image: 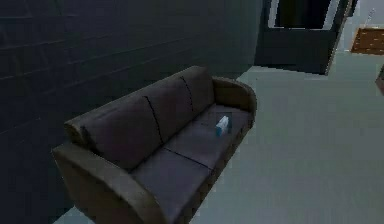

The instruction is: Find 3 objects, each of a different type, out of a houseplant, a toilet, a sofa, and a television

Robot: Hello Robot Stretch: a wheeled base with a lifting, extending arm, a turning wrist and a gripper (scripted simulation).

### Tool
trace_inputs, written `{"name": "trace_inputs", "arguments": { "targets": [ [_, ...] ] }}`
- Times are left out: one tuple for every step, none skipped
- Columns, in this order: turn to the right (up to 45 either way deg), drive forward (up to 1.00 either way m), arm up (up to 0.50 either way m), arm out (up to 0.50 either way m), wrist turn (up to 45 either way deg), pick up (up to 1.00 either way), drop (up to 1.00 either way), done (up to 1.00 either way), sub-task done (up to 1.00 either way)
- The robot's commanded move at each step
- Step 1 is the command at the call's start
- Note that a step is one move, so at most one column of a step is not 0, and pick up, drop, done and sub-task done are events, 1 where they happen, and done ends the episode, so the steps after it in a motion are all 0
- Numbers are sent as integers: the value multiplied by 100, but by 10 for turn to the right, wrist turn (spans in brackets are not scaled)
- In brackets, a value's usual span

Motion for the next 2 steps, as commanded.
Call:
{"name": "trace_inputs", "arguments": {
  "targets": [
    [450, 0, 0, 0, 0, 0, 0, 0, 0],
    [150, 0, 0, 0, 0, 0, 0, 0, 0]
  ]
}}
